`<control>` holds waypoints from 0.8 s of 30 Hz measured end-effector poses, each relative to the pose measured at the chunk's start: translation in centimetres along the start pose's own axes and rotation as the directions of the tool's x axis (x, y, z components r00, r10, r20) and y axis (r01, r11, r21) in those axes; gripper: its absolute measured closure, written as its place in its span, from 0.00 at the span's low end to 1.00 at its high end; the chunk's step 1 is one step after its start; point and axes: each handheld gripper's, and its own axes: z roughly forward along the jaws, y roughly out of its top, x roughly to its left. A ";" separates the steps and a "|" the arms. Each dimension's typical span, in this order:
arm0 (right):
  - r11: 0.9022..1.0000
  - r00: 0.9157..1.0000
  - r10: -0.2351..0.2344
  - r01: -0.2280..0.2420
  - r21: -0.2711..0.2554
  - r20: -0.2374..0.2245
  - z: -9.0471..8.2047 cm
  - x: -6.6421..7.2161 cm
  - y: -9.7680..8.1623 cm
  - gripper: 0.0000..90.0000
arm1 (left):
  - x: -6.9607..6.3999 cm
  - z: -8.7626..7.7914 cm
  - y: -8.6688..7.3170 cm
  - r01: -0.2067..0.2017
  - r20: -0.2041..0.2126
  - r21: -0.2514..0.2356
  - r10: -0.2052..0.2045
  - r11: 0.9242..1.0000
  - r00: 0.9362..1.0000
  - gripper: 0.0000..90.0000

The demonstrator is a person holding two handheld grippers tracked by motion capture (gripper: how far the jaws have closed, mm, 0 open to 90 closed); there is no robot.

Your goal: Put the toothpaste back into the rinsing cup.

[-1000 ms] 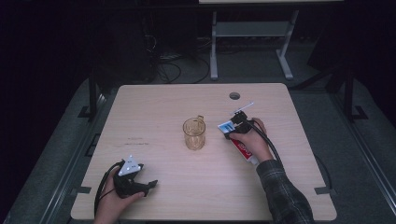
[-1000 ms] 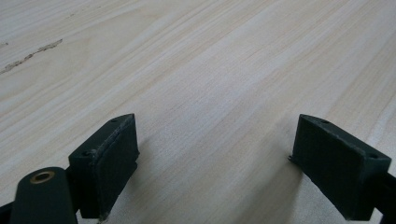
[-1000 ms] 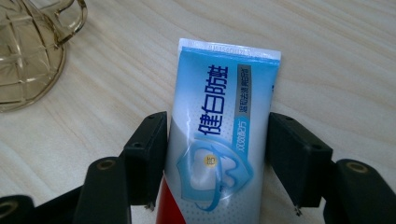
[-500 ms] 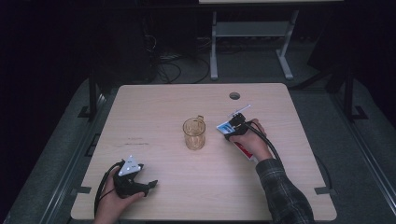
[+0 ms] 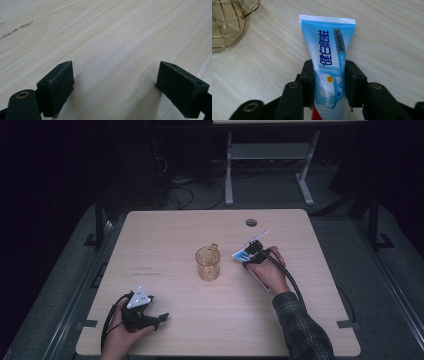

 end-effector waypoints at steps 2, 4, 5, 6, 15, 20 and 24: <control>1.000 1.000 0.009 -0.009 -0.003 -0.005 -0.1 -0.2 0.0 0.77 | 0.0 0.0 0.0 0.000 0.000 0.000 0.000 1.000 1.000 0.14; 1.000 1.000 0.013 -0.013 -0.005 -0.011 -0.2 -0.2 -0.1 0.78 | 0.0 0.0 0.0 0.000 0.000 0.000 0.000 1.000 1.000 0.14; 1.000 1.000 0.015 -0.015 -0.005 -0.011 -0.2 -0.3 -0.1 0.78 | 0.0 0.0 0.0 0.000 -0.001 0.000 0.000 1.000 1.000 0.14; 1.000 1.000 0.016 -0.016 -0.005 -0.011 -0.2 -0.3 -0.1 0.78 | 0.0 0.0 0.0 0.000 -0.001 0.000 0.000 1.000 1.000 0.14; 0.999 0.999 0.032 -0.033 -0.023 -0.043 -0.5 -0.5 -0.2 0.80 | 0.0 0.0 0.0 0.000 -0.001 0.000 0.000 1.000 1.000 0.14; 0.997 0.996 0.044 -0.048 -0.057 -0.073 -1.0 -0.7 -0.4 0.80 | 0.0 0.0 0.0 0.000 -0.001 0.000 0.000 1.000 1.000 0.14; 0.995 0.995 0.050 -0.057 -0.079 -0.085 -1.6 -1.0 -0.7 0.81 | 0.0 0.0 0.0 0.003 -0.001 -0.002 -0.003 1.000 1.000 0.14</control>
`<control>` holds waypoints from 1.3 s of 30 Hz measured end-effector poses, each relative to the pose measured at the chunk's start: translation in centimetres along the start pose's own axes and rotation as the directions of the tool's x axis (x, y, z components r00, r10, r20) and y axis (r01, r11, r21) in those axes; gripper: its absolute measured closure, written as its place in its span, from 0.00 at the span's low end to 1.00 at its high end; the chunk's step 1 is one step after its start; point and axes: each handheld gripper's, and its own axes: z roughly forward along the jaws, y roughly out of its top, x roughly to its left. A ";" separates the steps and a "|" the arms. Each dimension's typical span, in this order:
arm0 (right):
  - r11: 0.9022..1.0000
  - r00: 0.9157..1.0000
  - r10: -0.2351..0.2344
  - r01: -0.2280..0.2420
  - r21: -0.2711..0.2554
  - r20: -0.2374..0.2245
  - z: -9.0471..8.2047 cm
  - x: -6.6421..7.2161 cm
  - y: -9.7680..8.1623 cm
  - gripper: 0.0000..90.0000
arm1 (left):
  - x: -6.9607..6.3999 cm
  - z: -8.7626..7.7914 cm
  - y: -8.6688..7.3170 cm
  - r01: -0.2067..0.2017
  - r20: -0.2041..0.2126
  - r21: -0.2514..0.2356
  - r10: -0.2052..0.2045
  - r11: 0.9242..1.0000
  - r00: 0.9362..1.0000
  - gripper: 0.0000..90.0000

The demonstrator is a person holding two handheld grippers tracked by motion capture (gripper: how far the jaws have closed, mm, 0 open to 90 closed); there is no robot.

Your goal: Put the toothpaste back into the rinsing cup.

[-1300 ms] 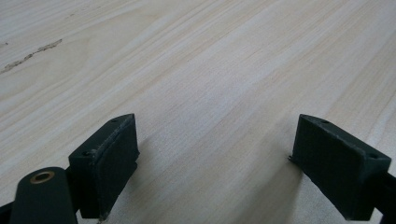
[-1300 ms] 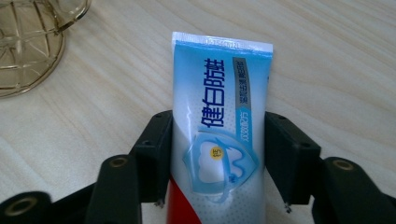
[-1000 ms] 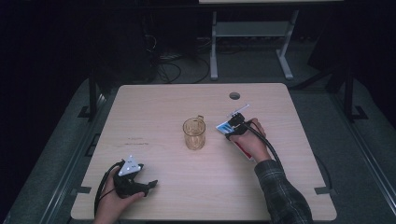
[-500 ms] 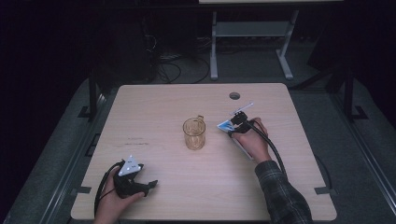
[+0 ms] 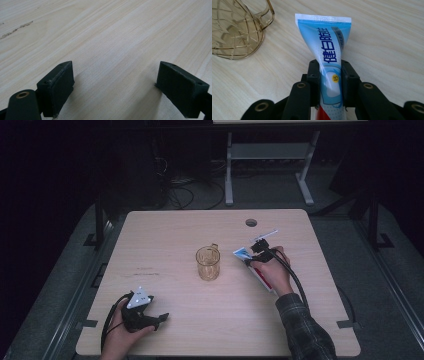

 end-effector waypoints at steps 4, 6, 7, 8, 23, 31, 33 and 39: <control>1.000 1.000 0.013 -0.013 -0.018 -0.012 -0.6 -0.2 -0.3 0.81 | 0.0 0.0 0.0 0.000 0.000 0.000 0.000 1.000 1.000 0.14; 0.999 1.000 0.017 -0.018 -0.027 -0.020 -0.9 -0.3 -0.4 0.81 | 0.0 0.0 0.0 0.000 0.000 0.000 0.000 1.000 1.000 0.14; 0.999 1.000 0.021 -0.021 -0.029 -0.022 -1.0 -0.3 -0.4 0.81 | 0.0 0.0 0.0 0.000 0.000 0.000 0.000 1.000 1.000 0.14; 0.999 0.999 0.025 -0.026 -0.033 -0.025 -1.2 -0.4 -0.4 0.81 | 0.0 0.0 0.0 0.001 0.001 0.000 -0.001 1.000 1.000 0.14; 0.992 0.996 0.059 -0.066 -0.105 -0.067 -3.5 -0.9 -0.6 0.82 | 0.0 0.0 0.0 0.001 0.001 0.000 -0.001 1.000 1.000 0.14; 0.986 0.994 0.060 -0.074 -0.150 -0.094 -4.8 -0.9 -0.8 0.82 | 0.0 0.0 0.0 0.000 0.001 0.001 0.000 1.000 1.000 0.14; 0.983 0.993 0.063 -0.079 -0.165 -0.101 -5.0 -0.9 -0.9 0.82 | 0.0 0.0 0.0 0.000 0.001 0.001 0.000 1.000 1.000 0.15; 0.976 0.990 0.070 -0.094 -0.198 -0.122 -5.6 -1.1 -1.6 0.82 | 0.0 0.0 0.0 0.000 0.000 0.001 0.000 1.000 1.000 0.15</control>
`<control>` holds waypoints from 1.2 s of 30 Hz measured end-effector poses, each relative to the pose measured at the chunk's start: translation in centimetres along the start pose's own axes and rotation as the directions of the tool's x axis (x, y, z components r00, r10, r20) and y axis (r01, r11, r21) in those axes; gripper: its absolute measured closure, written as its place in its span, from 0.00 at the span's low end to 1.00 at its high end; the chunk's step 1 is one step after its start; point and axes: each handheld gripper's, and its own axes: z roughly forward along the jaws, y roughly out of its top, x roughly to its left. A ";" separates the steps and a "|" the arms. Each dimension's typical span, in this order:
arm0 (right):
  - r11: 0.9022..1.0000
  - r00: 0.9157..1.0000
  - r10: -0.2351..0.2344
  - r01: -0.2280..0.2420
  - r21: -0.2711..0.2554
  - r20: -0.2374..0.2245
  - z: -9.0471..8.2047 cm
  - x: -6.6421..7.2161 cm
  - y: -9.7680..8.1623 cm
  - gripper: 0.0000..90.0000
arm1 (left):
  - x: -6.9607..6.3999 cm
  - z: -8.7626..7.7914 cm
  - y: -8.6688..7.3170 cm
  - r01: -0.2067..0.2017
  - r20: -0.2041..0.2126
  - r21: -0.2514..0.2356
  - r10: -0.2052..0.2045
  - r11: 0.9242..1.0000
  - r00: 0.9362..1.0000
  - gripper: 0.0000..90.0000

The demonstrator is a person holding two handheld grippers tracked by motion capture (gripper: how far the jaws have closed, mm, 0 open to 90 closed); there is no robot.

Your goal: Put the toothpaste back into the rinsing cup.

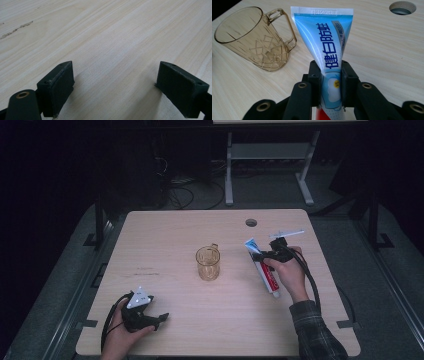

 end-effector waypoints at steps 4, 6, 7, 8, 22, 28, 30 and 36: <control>0.999 1.000 0.016 -0.017 -0.027 -0.020 -0.6 -0.2 -0.3 0.82 | 0.0 0.0 0.0 0.000 0.000 0.000 0.000 1.000 1.000 0.15; 0.999 1.000 0.005 -0.006 -0.043 -0.026 -0.9 -0.3 -0.3 0.82 | 0.0 0.0 0.0 0.000 0.000 0.000 0.000 1.000 1.000 0.14; 0.999 1.000 0.004 -0.006 -0.051 -0.028 -1.1 -0.3 -0.3 0.82 | 0.0 0.0 0.0 0.000 0.000 0.000 0.000 1.000 1.000 0.15; 0.998 0.999 0.006 -0.007 -0.057 -0.032 -1.3 -0.3 -0.3 0.82 | 0.0 0.0 0.0 0.000 0.000 0.000 0.000 1.000 1.000 0.15; 0.987 0.995 -0.017 0.001 -0.158 -0.099 -2.5 -0.5 -0.3 0.82 | 0.0 0.0 0.0 0.000 0.000 0.000 0.000 1.000 1.000 0.15; 0.982 0.993 -0.038 0.016 -0.186 -0.113 -3.0 -0.2 0.2 0.82 | 0.0 0.0 0.0 -0.001 0.000 0.000 0.001 1.000 1.000 0.15; 0.980 0.991 -0.045 0.020 -0.200 -0.123 -3.2 -0.1 0.4 0.82 | 0.0 0.0 0.0 -0.001 0.000 0.000 0.001 1.000 1.000 0.15; 0.976 0.988 -0.063 0.031 -0.218 -0.140 -3.5 0.2 0.9 0.82 | 0.0 0.0 0.0 -0.001 0.000 0.000 0.001 1.000 1.000 0.15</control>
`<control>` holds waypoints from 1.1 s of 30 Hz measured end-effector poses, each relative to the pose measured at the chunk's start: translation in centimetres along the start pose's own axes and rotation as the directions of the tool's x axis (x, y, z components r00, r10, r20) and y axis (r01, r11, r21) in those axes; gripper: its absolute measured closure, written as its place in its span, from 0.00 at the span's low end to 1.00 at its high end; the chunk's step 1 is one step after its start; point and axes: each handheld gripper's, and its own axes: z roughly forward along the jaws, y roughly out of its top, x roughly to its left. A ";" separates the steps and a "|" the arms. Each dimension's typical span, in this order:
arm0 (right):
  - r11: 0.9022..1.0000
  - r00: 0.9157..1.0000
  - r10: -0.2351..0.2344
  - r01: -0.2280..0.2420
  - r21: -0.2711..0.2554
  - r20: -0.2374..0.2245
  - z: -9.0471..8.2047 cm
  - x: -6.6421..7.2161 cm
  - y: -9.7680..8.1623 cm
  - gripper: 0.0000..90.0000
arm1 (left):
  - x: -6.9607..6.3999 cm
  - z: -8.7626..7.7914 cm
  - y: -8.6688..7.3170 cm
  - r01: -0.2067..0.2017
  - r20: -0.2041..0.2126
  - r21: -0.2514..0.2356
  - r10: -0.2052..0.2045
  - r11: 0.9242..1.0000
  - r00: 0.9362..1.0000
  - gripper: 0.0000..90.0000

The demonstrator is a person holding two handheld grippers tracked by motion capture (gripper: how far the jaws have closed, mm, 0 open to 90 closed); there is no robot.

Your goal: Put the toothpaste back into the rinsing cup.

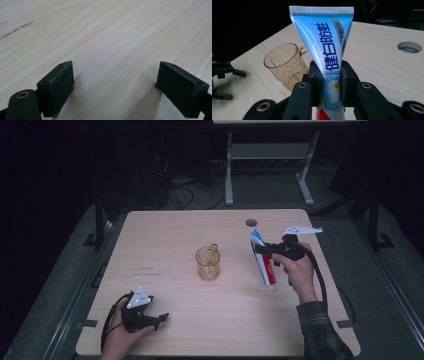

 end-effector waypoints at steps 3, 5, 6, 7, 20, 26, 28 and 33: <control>1.000 1.000 -0.010 0.010 -0.008 -0.008 -0.1 0.2 0.5 0.82 | 0.0 0.0 0.0 0.000 0.000 0.000 0.000 1.000 1.000 0.15; 1.000 1.000 -0.018 0.018 -0.011 -0.010 -0.1 0.3 0.8 0.82 | 0.0 0.0 0.0 0.000 0.000 0.000 0.000 1.000 1.000 0.15; 1.000 1.000 -0.023 0.023 -0.014 -0.010 -0.1 0.3 0.9 0.82 | 0.0 0.0 0.0 0.000 0.000 0.000 0.000 1.000 1.000 0.15; 1.000 1.000 -0.024 0.024 -0.018 -0.012 -0.1 0.4 1.0 0.82 | 0.0 0.0 0.0 0.000 0.000 0.000 0.000 1.000 1.000 0.15; 0.998 0.998 -0.043 0.041 -0.040 -0.041 0.3 1.0 2.6 0.82 | 0.0 0.0 0.0 -0.002 -0.001 0.001 0.002 1.000 1.000 0.14; 0.997 0.997 -0.057 0.055 -0.048 -0.059 0.7 1.4 3.5 0.82 | 0.0 0.0 0.0 -0.003 0.000 0.001 0.003 1.000 1.000 0.15; 0.997 0.996 -0.058 0.055 -0.049 -0.065 0.8 1.6 3.7 0.82 | 0.0 0.0 0.0 -0.004 0.000 0.000 0.004 1.000 1.000 0.15; 0.997 0.995 -0.070 0.067 -0.049 -0.070 1.2 2.0 4.5 0.82 | 0.0 0.0 0.0 -0.004 0.001 0.001 0.004 1.000 1.000 0.15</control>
